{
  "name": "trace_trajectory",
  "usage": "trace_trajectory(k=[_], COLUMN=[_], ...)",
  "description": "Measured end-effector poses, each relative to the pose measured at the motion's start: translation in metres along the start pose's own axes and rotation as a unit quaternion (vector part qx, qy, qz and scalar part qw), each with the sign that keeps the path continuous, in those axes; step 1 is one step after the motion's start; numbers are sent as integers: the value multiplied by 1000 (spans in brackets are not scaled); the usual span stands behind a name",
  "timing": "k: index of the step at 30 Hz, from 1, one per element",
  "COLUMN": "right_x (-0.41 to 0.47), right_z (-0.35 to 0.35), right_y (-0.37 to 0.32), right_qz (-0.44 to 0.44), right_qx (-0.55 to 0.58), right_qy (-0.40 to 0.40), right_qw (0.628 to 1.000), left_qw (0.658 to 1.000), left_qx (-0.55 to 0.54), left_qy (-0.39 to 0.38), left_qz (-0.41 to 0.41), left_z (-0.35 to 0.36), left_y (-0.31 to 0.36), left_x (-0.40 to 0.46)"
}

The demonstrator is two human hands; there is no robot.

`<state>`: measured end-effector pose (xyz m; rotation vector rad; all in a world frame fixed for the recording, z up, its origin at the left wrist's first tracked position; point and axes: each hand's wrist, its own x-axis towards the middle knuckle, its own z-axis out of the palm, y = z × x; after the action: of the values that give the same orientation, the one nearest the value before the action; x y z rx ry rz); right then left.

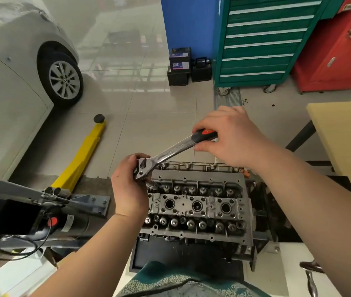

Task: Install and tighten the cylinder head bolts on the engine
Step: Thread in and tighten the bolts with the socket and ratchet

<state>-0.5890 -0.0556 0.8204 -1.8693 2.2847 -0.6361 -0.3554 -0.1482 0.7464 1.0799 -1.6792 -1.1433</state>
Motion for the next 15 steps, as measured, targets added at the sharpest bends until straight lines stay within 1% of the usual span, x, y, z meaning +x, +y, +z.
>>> trace_trajectory(k=[2,4,5,7,8,9,11,13,15], right_x=[2,1,-1,-6,-9,-13,-25,-39,-59], right_z=[2,4,6,9,9,8,4,1,1], right_y=[3,7,8,12,13,14,14,6,-7], right_qz=[2,6,9,17,22,29,47,51,47], right_qx=[4,15,22,35,36,31,2,-25,-18], right_qy=[0,-8,-14,-21,-23,-28,-50,-88,-127], right_qw=[1000,1000,1000,999,999,999,998,995,991], left_qw=[999,993,990,990,993,997,987,970,956], left_qx=[14,90,110,104,76,16,-113,-165,-196], left_qy=[-11,-31,-38,-56,-66,-70,-80,-113,-137], left_qz=[27,70,85,77,57,12,-85,-136,-167], left_z=[-2,-4,-5,-4,-3,-2,1,3,5], left_y=[1,1,0,-1,-1,-3,-2,2,4], left_x=[1,1,1,0,1,3,11,22,30])
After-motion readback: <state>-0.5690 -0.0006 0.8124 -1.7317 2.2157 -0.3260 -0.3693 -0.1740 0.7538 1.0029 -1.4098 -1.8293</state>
